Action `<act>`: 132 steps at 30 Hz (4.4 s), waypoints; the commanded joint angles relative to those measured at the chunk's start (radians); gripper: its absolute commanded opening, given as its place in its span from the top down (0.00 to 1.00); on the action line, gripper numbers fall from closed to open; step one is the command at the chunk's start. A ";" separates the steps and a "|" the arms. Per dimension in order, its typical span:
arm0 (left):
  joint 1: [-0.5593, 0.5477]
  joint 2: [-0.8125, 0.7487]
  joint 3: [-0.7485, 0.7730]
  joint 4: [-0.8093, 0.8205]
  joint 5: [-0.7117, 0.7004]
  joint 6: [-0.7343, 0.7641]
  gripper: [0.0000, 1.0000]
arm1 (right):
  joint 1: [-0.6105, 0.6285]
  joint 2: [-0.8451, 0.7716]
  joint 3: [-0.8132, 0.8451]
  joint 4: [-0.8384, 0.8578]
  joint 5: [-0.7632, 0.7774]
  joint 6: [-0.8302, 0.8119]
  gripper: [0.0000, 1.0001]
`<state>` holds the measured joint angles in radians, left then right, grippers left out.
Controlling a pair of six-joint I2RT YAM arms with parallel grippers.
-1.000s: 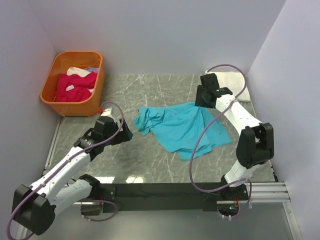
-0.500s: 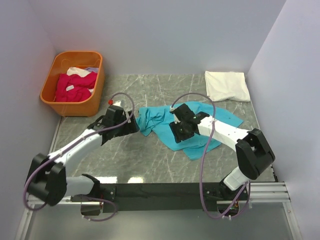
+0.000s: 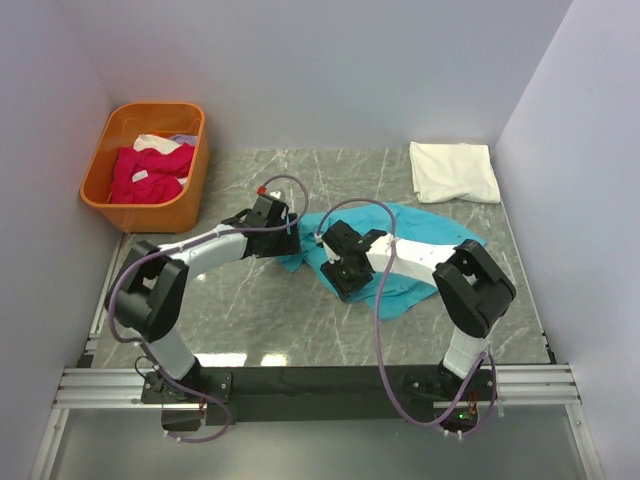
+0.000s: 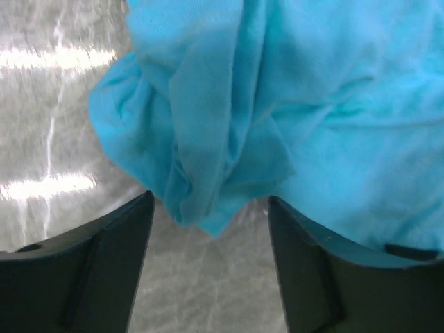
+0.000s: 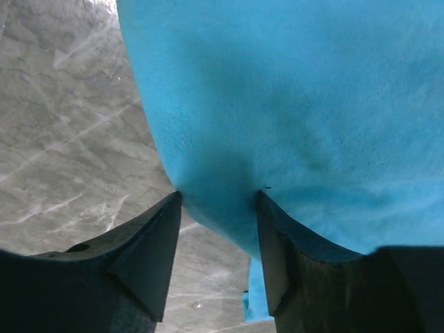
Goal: Fold and stack the t-shirts
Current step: Flatten the tshirt out
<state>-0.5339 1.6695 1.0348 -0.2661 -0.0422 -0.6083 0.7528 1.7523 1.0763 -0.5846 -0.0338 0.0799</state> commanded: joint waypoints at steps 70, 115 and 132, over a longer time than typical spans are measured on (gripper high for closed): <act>0.241 -0.183 -0.174 0.004 -0.177 -0.002 0.57 | -0.198 -0.215 -0.078 0.019 0.052 0.112 1.00; 0.252 -0.318 0.090 -0.364 -0.314 0.127 0.99 | -0.188 -0.316 -0.125 -0.029 0.054 0.168 0.59; 0.331 -0.668 -0.111 -0.178 -0.283 0.136 0.99 | -0.397 -0.323 -0.282 0.003 -0.023 0.353 0.44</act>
<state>-0.2234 1.0603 0.9455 -0.5335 -0.3061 -0.4828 0.3809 1.4082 0.7925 -0.6281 -0.0311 0.3885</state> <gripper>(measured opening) 0.020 0.558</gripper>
